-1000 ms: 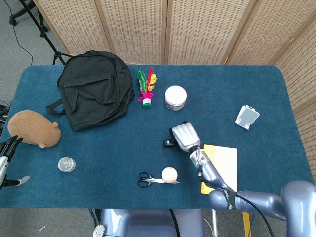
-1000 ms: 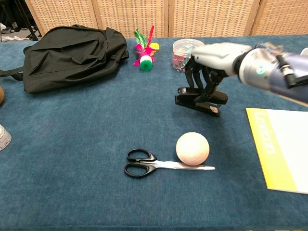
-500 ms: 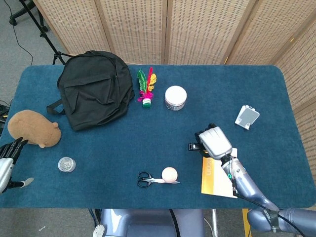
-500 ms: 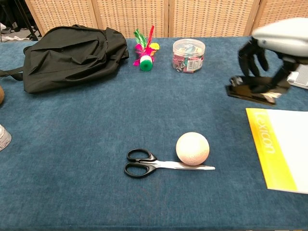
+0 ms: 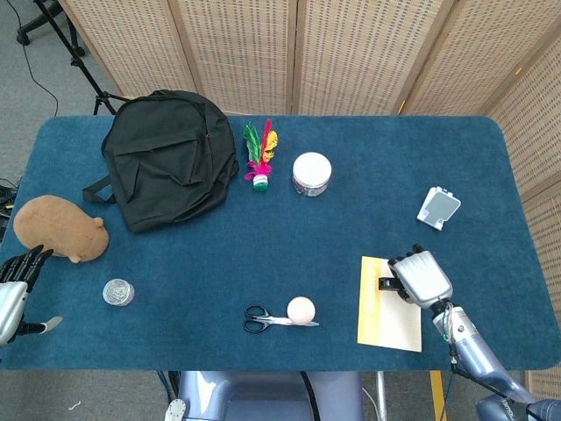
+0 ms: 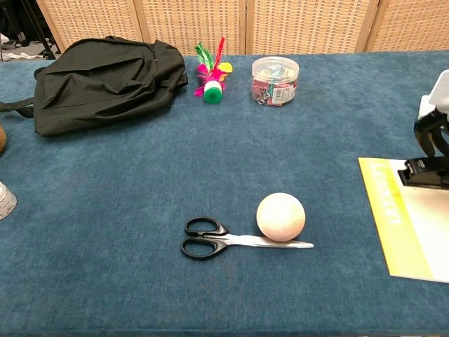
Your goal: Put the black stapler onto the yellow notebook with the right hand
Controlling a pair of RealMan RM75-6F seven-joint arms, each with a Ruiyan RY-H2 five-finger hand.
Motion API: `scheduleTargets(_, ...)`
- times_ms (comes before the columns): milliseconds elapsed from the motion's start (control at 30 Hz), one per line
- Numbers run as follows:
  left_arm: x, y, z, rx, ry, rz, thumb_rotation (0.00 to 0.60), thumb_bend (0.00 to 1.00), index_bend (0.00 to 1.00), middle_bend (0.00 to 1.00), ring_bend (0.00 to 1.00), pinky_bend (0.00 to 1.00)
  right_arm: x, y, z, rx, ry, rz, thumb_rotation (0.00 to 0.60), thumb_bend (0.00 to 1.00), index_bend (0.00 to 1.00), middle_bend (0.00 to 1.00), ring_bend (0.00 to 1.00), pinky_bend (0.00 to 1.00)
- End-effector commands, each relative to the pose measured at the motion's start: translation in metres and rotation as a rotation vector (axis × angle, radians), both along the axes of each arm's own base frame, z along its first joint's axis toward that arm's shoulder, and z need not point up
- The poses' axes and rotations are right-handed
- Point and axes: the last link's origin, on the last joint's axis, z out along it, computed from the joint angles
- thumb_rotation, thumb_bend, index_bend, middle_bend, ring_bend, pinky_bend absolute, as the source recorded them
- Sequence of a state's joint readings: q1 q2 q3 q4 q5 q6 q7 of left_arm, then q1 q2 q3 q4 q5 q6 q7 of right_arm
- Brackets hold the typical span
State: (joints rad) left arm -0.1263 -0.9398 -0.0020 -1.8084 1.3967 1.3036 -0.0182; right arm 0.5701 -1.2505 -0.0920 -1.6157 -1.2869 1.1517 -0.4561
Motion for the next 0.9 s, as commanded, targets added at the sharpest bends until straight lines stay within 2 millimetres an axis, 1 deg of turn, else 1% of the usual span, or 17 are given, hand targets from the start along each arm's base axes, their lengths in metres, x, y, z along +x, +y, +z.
scheduleTargets(33, 0.0, 0.0, 0.0, 0.0, 0.0, -0.001, 0.6, 0.0, 0.0, 0.0, 0.0, 0.0, -0.003, 0.004, -0.004, 0.018, 0.002, -0.012, 0.6, 0.39, 0.55, 0.59, 0.57, 0.3)
scheduleTargets(167, 0.001, -0.001, 0.0, 0.004, -0.001, -0.001, 0.6, 0.0, 0.0, 0.0, 0.0, 0.0, 0.001, 0.01, -0.009, 0.035, -0.003, 0.007, 0.6, 0.38, 0.55, 0.58, 0.57, 0.3)
scheduleTargets(233, 0.001, -0.001, 0.0, 0.003, -0.001, -0.002, 0.6, 0.0, 0.0, 0.0, 0.0, 0.0, 0.003, 0.013, -0.013, 0.045, -0.009, 0.008, 0.6, 0.35, 0.52, 0.53, 0.56, 0.3)
scheduleTargets(267, 0.001, -0.001, 0.0, 0.003, -0.001, -0.003, 0.6, 0.0, 0.0, 0.0, 0.0, 0.0, 0.003, 0.014, -0.014, 0.051, -0.014, 0.002, 0.6, 0.29, 0.45, 0.45, 0.53, 0.3)
scheduleTargets(300, 0.001, -0.001, 0.0, 0.002, -0.002, -0.003, 0.6, 0.0, 0.0, 0.0, 0.0, 0.0, 0.004, 0.017, -0.016, 0.069, -0.028, -0.014, 0.6, 0.2, 0.36, 0.34, 0.48, 0.3)
scheduleTargets(367, 0.0, -0.001, 0.0, 0.004, -0.002, -0.001, 0.6, 0.0, 0.0, 0.0, 0.0, 0.0, 0.009, 0.02, -0.015, 0.083, -0.061, -0.027, 0.6, 0.08, 0.2, 0.17, 0.37, 0.3)
scheduleTargets(400, 0.0, 0.0, 0.001, 0.003, -0.002, -0.001, 0.6, 0.0, 0.0, 0.0, 0.0, 0.0, 0.012, 0.021, -0.014, 0.083, -0.073, -0.02, 0.6, 0.03, 0.14, 0.1, 0.31, 0.3)
scheduleTargets(467, 0.0, 0.0, 0.001, 0.004, -0.002, -0.003, 0.6, 0.0, 0.0, 0.0, 0.0, 0.0, 0.018, 0.023, -0.012, 0.078, -0.088, -0.002, 0.6, 0.01, 0.05, 0.02, 0.19, 0.3)
scheduleTargets(500, 0.0, 0.0, 0.001, 0.004, -0.001, -0.003, 0.6, 0.0, 0.0, 0.0, 0.0, 0.0, 0.022, 0.025, -0.01, 0.074, -0.098, 0.007, 0.6, 0.0, 0.02, 0.0, 0.12, 0.3)
scheduleTargets(567, 0.0, 0.0, 0.001, 0.002, -0.003, -0.002, 0.6, 0.0, 0.0, 0.0, 0.0, 0.0, 0.028, 0.027, -0.006, 0.065, -0.119, 0.016, 0.6, 0.0, 0.0, 0.0, 0.03, 0.29)
scheduleTargets(600, 0.0, 0.0, 0.001, 0.002, -0.004, -0.002, 0.6, 0.0, 0.0, 0.0, 0.0, 0.0, 0.031, 0.028, -0.004, 0.058, -0.128, 0.023, 0.6, 0.0, 0.0, 0.0, 0.01, 0.27)
scheduleTargets(667, 0.0, 0.0, 0.001, 0.003, -0.003, -0.002, 0.6, 0.0, 0.0, 0.0, 0.0, 0.0, 0.036, 0.031, 0.002, 0.045, -0.138, 0.033, 0.6, 0.0, 0.0, 0.0, 0.0, 0.24)
scheduleTargets(700, 0.0, 0.0, 0.001, 0.004, -0.004, -0.002, 0.6, 0.0, 0.0, 0.0, 0.0, 0.0, 0.041, 0.032, 0.01, 0.02, -0.153, 0.049, 0.6, 0.0, 0.0, 0.0, 0.0, 0.22)
scheduleTargets(767, 0.0, -0.001, 0.001, 0.007, -0.003, -0.004, 0.6, 0.0, 0.0, 0.0, 0.0, 0.0, 0.044, 0.037, 0.025, -0.03, -0.17, 0.061, 0.6, 0.0, 0.0, 0.0, 0.0, 0.17)
scheduleTargets(833, 0.001, -0.001, 0.001, 0.008, -0.002, -0.005, 0.6, 0.0, 0.0, 0.0, 0.0, 0.0, 0.043, 0.041, 0.034, -0.066, -0.184, 0.064, 0.6, 0.0, 0.0, 0.0, 0.0, 0.13)
scheduleTargets(900, 0.001, -0.001, 0.002, 0.012, 0.001, -0.009, 0.6, 0.0, 0.0, 0.0, 0.0, 0.0, 0.036, 0.045, 0.048, -0.139, -0.192, 0.073, 0.6, 0.0, 0.0, 0.0, 0.0, 0.09)
